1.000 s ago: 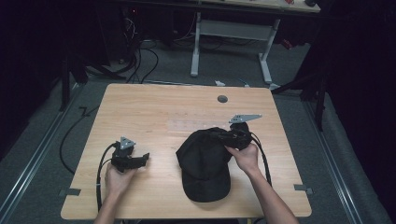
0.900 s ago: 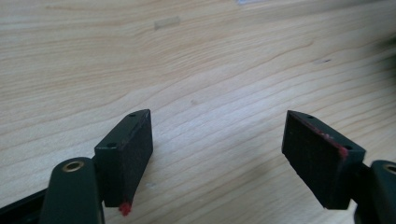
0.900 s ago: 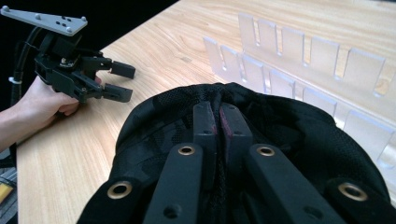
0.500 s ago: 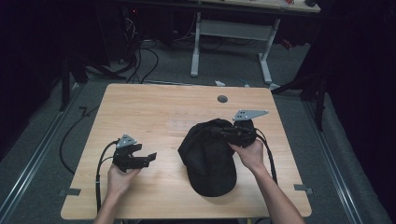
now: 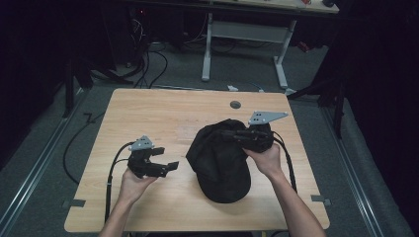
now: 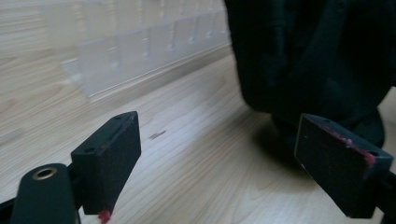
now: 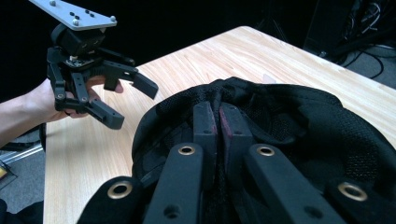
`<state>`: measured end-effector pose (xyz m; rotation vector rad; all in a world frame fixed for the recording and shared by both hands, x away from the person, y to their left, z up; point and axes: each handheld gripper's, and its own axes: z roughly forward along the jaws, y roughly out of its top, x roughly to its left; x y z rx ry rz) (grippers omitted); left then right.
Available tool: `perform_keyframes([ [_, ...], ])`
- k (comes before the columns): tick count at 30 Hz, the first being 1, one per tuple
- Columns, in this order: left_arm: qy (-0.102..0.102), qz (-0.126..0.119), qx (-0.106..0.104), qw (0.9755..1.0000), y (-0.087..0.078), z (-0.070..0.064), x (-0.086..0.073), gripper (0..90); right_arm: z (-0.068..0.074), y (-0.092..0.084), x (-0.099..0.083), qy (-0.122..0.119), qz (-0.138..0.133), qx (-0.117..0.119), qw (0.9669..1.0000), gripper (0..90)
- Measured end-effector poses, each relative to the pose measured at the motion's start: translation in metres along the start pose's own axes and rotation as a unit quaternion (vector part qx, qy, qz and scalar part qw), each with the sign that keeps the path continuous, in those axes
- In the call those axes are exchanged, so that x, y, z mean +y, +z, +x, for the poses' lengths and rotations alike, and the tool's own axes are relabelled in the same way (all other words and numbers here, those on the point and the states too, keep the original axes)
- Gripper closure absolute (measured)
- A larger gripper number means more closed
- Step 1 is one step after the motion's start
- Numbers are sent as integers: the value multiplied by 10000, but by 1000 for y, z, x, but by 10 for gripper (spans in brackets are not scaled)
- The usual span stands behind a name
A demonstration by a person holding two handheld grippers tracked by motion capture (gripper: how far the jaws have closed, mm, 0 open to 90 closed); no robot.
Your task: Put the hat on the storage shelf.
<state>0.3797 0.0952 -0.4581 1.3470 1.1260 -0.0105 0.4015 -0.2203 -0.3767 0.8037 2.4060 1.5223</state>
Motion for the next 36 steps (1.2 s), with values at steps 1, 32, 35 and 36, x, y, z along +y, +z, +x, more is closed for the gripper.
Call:
perform_keyframes([
  [1,27,36,-35,10000,2,-3,1,140,0,1,1,-12,-13,14,10000,872],
  [32,-6,1035,-769,9916,57,-43,17,183,7,8,12,-257,-209,516,9981,871],
  [35,42,1133,-881,9896,54,-45,15,282,7,8,13,-313,-232,509,9979,871],
  [36,48,1138,-919,9892,53,-47,15,310,7,8,14,-340,-223,494,9980,871],
])
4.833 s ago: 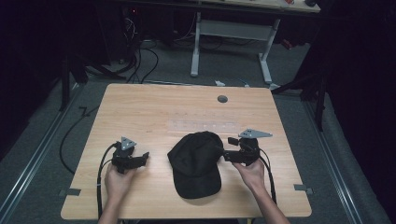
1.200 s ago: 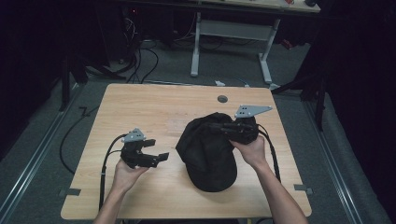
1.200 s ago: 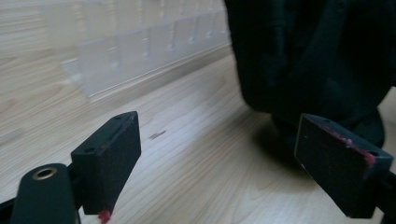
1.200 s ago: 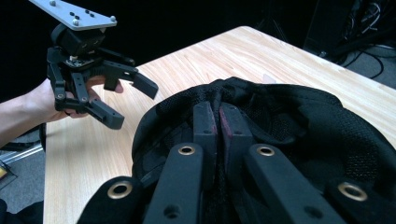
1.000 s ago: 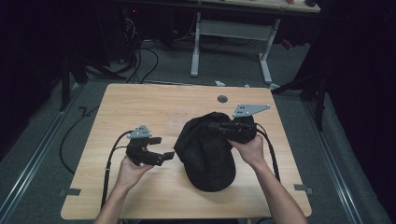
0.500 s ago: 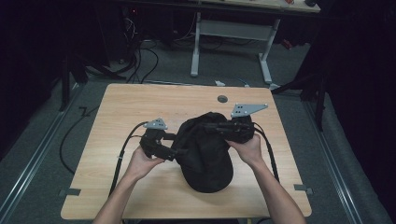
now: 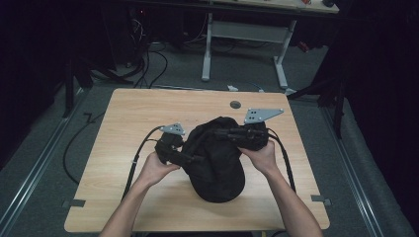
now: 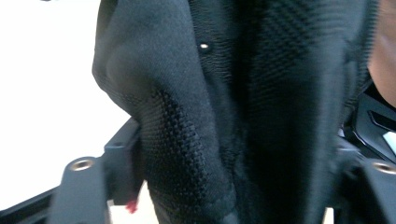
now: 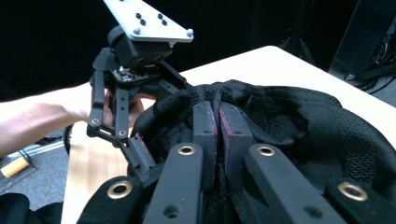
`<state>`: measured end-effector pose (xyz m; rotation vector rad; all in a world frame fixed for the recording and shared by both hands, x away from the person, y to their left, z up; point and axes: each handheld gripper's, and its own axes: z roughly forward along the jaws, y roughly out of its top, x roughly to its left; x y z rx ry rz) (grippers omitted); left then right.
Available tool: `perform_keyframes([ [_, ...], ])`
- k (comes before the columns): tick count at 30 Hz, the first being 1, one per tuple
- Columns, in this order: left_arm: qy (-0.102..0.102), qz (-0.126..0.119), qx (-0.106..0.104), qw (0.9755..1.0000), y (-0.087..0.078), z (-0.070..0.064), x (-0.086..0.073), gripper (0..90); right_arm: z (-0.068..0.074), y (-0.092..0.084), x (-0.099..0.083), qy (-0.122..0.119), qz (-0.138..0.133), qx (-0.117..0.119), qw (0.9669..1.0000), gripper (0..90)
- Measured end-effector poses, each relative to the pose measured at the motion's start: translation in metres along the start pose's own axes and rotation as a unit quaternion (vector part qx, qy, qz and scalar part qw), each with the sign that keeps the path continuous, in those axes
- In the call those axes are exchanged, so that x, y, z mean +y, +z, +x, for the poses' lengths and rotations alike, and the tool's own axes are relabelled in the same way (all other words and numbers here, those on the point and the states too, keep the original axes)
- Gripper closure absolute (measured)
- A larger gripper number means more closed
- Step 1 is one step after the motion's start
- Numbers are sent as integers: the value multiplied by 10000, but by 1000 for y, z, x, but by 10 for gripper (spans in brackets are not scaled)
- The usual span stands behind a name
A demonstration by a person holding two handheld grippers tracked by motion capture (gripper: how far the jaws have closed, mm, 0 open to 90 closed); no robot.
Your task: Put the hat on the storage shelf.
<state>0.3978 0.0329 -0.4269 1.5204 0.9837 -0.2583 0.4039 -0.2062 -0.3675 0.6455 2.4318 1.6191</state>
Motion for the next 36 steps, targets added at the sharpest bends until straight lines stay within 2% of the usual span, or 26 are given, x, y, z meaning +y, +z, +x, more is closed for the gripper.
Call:
perform_keyframes([
  [6,46,87,-84,9999,-4,-3,-1,468,0,4,2,-72,9,-87,9999,870],
  [10,103,82,-115,9998,-6,-6,-1,539,0,8,4,-98,21,-146,9998,869],
  [16,158,76,-182,9997,-12,-11,-1,618,1,11,8,-158,44,-211,9996,862],
  [19,218,78,-177,9996,-14,-14,-2,646,4,14,11,-317,114,-329,9989,856],
  [25,276,32,-264,9993,-20,-20,-2,700,2,17,14,-305,77,-301,9991,842],
  [28,264,3,-218,9994,-21,-21,-1,730,1,18,16,-281,81,-265,9992,835],
  [32,79,-123,-93,9999,-22,-18,2,782,2,18,17,-296,50,-306,9991,797],
  [36,164,-242,138,9995,-22,-17,3,812,3,15,16,-206,31,-483,9986,706],
])
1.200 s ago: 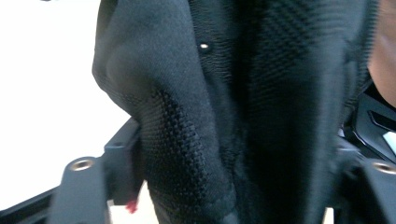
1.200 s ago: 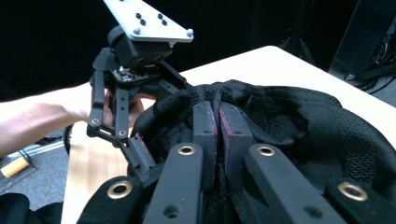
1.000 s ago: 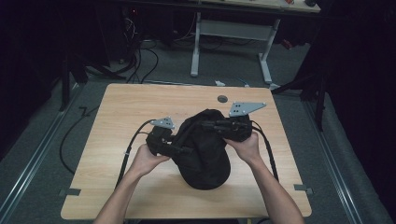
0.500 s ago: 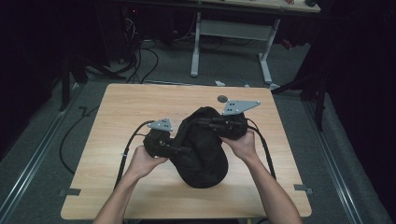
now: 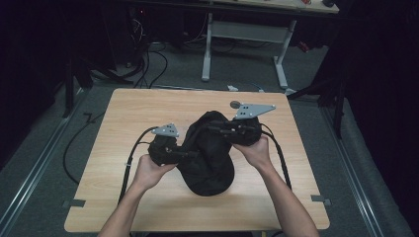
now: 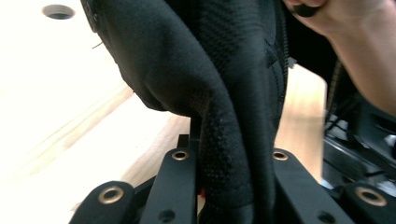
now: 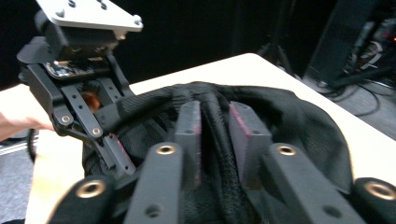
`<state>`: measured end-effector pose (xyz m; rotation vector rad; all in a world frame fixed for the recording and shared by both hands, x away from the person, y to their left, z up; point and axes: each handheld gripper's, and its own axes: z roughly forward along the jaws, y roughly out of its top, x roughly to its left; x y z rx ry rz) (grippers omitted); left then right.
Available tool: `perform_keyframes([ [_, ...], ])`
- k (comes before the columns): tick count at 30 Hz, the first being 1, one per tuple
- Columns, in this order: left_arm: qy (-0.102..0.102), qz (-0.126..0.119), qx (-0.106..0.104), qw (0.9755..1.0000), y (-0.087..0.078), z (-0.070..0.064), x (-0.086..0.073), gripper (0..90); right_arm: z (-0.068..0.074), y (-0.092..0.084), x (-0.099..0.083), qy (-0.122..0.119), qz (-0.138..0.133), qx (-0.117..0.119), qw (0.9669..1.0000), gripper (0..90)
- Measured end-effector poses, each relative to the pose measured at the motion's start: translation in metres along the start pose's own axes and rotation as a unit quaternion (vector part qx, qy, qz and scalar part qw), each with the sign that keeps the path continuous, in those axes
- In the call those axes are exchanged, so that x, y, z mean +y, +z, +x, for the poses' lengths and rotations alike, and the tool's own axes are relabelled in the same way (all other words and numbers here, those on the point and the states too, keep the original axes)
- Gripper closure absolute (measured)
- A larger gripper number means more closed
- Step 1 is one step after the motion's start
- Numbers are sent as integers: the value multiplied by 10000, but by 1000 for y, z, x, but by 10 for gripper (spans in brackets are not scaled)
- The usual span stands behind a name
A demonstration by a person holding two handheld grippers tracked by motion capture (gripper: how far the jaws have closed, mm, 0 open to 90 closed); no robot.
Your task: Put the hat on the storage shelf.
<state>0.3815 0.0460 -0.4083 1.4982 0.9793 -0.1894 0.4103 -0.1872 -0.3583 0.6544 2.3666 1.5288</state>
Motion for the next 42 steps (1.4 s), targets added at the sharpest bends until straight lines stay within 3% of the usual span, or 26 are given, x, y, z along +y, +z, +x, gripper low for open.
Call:
perform_keyframes([
  [7,117,-134,208,9996,0,-1,0,818,-2,-6,-5,319,-73,-115,9994,537],
  [12,92,-380,396,9985,-6,3,4,818,-2,-17,-11,464,-196,-286,9983,475],
  [19,-40,-657,617,9959,-15,9,9,816,7,-21,-32,521,195,-666,9962,453],
  [25,-102,-887,795,9928,-22,10,16,816,12,-17,-62,621,663,-1046,9904,451],
  [27,-127,-959,855,9916,-25,10,18,816,13,-20,-74,726,778,-1189,9872,448],
  [33,-205,-1168,948,9884,-31,12,26,816,8,-33,-111,1050,736,-1619,9784,427],
  [36,-259,-1172,971,9880,-33,13,29,816,3,-38,-132,1295,767,-1826,9716,417],
  [42,-314,-1298,1115,9847,-34,16,35,814,-9,-48,-170,1641,933,-2318,9543,409],
])
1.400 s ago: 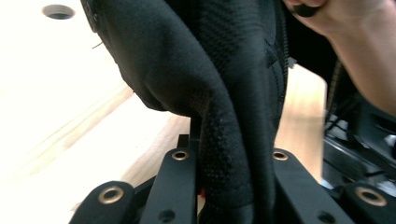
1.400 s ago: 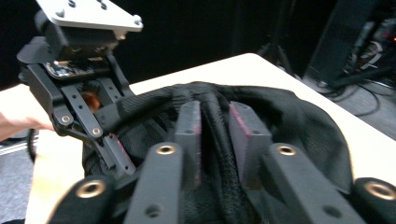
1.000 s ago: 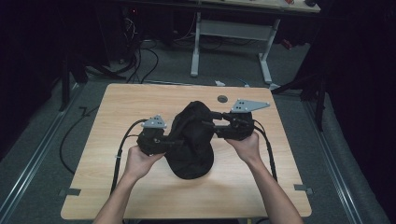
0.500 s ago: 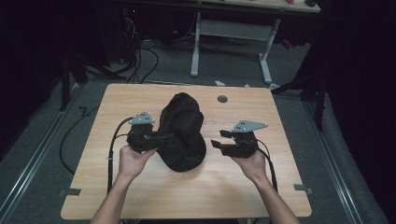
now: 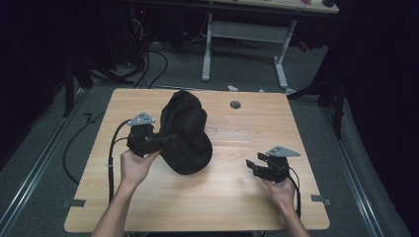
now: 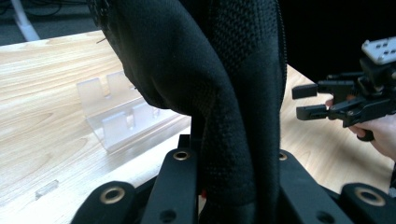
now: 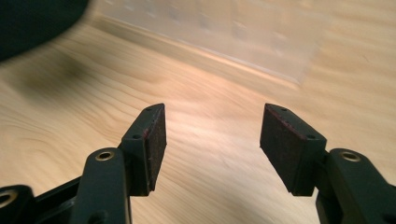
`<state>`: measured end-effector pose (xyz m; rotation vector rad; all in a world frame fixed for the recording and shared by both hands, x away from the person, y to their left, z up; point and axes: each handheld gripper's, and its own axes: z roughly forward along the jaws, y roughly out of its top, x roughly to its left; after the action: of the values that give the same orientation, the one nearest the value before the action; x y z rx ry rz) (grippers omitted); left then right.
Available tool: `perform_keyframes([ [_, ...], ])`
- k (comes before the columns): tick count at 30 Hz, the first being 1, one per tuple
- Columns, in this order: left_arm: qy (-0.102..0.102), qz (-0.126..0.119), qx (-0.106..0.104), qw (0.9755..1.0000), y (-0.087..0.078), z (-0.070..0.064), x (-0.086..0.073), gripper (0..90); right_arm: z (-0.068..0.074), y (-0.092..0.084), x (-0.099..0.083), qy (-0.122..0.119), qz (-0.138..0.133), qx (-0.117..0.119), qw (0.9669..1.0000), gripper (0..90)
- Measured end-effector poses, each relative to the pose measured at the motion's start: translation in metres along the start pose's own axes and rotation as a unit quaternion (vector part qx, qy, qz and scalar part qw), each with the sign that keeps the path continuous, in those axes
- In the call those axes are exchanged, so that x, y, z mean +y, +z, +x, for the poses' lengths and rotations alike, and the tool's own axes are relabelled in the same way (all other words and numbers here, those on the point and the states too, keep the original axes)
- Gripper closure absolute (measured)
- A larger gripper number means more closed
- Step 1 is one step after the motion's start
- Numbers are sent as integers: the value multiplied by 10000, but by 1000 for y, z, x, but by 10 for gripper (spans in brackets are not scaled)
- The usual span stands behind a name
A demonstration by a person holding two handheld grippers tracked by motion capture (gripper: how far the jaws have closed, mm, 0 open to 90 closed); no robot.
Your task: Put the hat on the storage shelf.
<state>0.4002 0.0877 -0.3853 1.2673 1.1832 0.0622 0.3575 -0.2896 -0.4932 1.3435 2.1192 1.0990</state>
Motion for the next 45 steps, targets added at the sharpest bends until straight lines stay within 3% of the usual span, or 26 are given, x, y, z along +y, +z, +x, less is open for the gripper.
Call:
perform_keyframes([
  [6,-20,-109,131,9999,2,2,6,815,-18,4,-19,221,111,-358,9991,404],
  [13,-104,-206,264,9994,3,5,13,813,-28,13,-29,406,293,-683,9964,394],
  [19,-108,-319,420,9986,-1,8,20,813,-24,19,-30,225,463,-971,9939,381],
  [28,-127,-535,704,9960,-7,17,30,813,-23,20,-30,207,462,-949,9942,358],
  [45,170,-778,1075,9910,-5,22,53,813,-22,20,-30,218,473,-975,9939,343],
])
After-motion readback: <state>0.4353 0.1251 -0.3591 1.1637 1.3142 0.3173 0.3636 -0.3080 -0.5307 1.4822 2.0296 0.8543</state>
